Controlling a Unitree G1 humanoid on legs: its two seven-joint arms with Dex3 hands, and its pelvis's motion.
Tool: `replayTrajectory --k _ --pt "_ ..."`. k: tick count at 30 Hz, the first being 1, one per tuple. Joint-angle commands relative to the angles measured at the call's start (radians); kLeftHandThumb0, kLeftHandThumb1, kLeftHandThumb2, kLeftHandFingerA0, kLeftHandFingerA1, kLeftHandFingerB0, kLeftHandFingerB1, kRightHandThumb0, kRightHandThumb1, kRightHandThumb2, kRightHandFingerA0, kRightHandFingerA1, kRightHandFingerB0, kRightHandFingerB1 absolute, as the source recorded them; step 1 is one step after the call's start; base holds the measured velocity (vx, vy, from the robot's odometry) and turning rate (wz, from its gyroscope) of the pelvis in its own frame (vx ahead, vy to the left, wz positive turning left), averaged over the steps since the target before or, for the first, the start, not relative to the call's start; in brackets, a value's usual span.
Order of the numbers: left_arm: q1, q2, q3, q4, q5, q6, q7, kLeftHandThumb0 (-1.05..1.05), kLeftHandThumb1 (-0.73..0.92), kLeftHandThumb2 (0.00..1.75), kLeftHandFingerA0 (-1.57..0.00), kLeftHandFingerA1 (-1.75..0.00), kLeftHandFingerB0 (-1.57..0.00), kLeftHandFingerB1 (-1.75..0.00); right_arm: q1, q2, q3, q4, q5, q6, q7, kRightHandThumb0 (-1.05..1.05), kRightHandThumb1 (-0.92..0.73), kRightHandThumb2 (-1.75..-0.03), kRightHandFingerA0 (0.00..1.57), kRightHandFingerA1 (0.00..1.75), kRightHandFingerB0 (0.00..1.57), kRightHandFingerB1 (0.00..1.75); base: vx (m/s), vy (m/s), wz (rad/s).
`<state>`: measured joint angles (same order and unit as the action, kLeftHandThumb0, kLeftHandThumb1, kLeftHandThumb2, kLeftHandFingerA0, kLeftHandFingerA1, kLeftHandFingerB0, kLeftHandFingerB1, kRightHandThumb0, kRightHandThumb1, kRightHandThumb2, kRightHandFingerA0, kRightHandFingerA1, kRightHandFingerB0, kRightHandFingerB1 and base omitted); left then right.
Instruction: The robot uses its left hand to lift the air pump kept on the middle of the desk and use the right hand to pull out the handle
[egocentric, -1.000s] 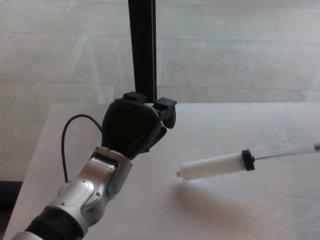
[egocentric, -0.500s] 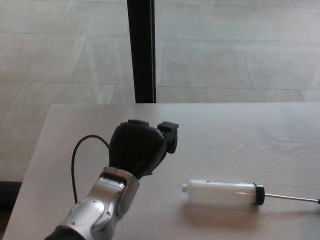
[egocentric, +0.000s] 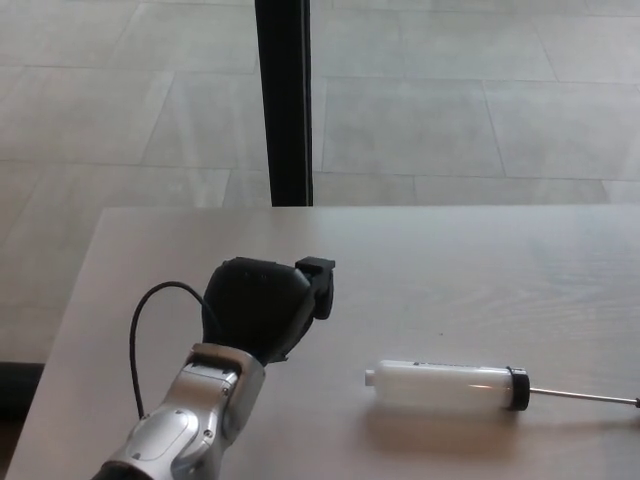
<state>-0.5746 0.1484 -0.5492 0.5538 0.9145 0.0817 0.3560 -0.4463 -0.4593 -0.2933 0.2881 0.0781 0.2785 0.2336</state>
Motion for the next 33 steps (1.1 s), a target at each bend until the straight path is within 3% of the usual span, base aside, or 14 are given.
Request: replayTrajectory --k 1,5,8,12,15,16,20,21,22,23,26,27,28,33 --pt "0.024 0.071 0.041 -0.044 -0.035 -0.034 -0.017 -0.2 0.69 0.74 -0.77 -1.73 -0.65 -1.47 0.02 -0.06 -0.035 0.023 0.017 0.006 0.015 -1.03 -0.75 -1.1 0.0 0.12 0.0 0.0 0.0 0.0 0.0" --pt "0.038 0.132 0.062 -0.103 -0.036 -0.027 -0.055 -0.14 0.67 0.69 -0.82 -1.69 -0.69 -1.04 0.04 -0.11 -0.07 0.045 0.025 0.002 0.027 -0.98 -0.76 -1.07 0.0 0.11 0.0 0.0 0.0 0.0 0.0" --pt "0.079 0.221 0.149 -0.173 -0.102 -0.098 -0.041 -0.12 0.63 0.73 -0.83 -1.69 -0.67 -1.24 0.073 -0.185 -0.141 0.1 0.045 -0.025 0.049 -1.0 -0.73 -1.05 0.0 0.08 0.0 0.0 0.0 0.0 0.0" --pt "0.138 0.314 0.256 -0.227 -0.172 -0.145 -0.072 -0.23 0.62 0.65 -0.83 -1.55 -0.82 -0.84 0.108 -0.264 -0.207 0.188 0.047 -0.076 0.053 -1.04 -0.74 -1.08 0.0 0.06 0.0 0.0 0.0 0.0 0.0" --pt "0.26 0.351 0.484 -0.286 -0.42 -0.129 -0.2 -0.21 0.71 0.65 -0.81 -1.49 -0.55 -0.57 0.142 -0.366 -0.308 0.338 0.052 -0.153 0.029 -1.04 -0.74 -1.11 0.0 0.13 0.0 0.0 0.0 0.0 0.0" --pt "0.285 0.344 0.547 -0.317 -0.474 -0.053 -0.26 -0.29 0.7 0.61 -0.8 -1.28 -0.45 -0.47 0.146 -0.386 -0.336 0.373 0.064 -0.159 0.027 -1.05 -0.72 -1.11 0.0 0.13 0.0 0.0 0.0 0.0 0.0" --pt "0.407 0.275 0.856 -0.348 -0.777 0.116 -0.403 -0.36 0.67 0.61 -0.69 -0.95 -0.31 -0.41 0.235 -0.471 -0.454 0.511 0.093 -0.232 0.021 -1.03 -0.7 -1.1 0.0 0.09 0.0 0.0 0.0 0.0 0.0" --pt "0.418 0.281 0.903 -0.316 -0.796 0.122 -0.401 -0.41 0.66 0.6 -0.69 -0.81 -0.32 -0.41 0.24 -0.48 -0.487 0.529 0.113 -0.219 0.015 -0.9 -0.81 -0.64 0.0 0.16 0.0 0.18 0.0 0.0 0.0" --pt "0.472 0.268 1.012 -0.275 -0.856 0.145 -0.394 -0.46 0.68 0.6 -0.61 -0.73 -0.3 -0.43 0.269 -0.521 -0.551 0.583 0.143 -0.194 0.017 -0.97 -0.71 -1.08 0.0 0.11 0.0 0.04 0.0 0.0 0.0" --pt "0.504 0.266 1.093 -0.227 -0.904 0.144 -0.389 -0.53 0.55 0.89 -0.59 -0.74 -0.25 -0.54 0.283 -0.545 -0.593 0.623 0.164 -0.17 -0.001 -0.86 -0.65 -1.06 0.0 0.19 0.0 0.15 0.0 0.0 0.0" --pt "0.512 0.278 1.222 -0.107 -0.97 0.142 -0.375 -0.56 0.53 0.9 -0.59 -0.75 -0.26 -0.55 0.311 -0.552 -0.65 0.672 0.194 -0.175 -0.035 -0.96 -0.7 -1.06 0.0 0.1 0.0 0.04 0.0 0.0 0.0" --pt "0.521 0.286 1.269 -0.06 -0.993 0.132 -0.376 -0.54 0.54 0.92 -0.56 -0.78 -0.28 -0.59 0.329 -0.548 -0.669 0.678 0.201 -0.177 -0.043 -0.84 -0.83 -0.65 0.0 0.15 0.0 0.21 0.0 0.0 0.0" --pt "0.521 0.304 1.356 0.044 -1.037 0.143 -0.354 -0.47 0.71 0.61 -0.57 -0.77 -0.4 -0.53 0.354 -0.522 -0.706 0.668 0.222 -0.168 -0.064 -0.83 -0.65 -1.05 0.0 0.22 0.03 0.15 0.0 0.0 0.0" --pt "0.583 0.297 1.515 0.31 -1.123 0.065 -0.293 -0.44 0.74 0.61 -0.6 -0.75 -0.33 -0.53 0.379 -0.404 -0.834 0.686 0.33 -0.181 -0.15 -0.75 -0.63 -1.03 0.01 0.34 0.01 0.25 0.0 0.0 0.0"
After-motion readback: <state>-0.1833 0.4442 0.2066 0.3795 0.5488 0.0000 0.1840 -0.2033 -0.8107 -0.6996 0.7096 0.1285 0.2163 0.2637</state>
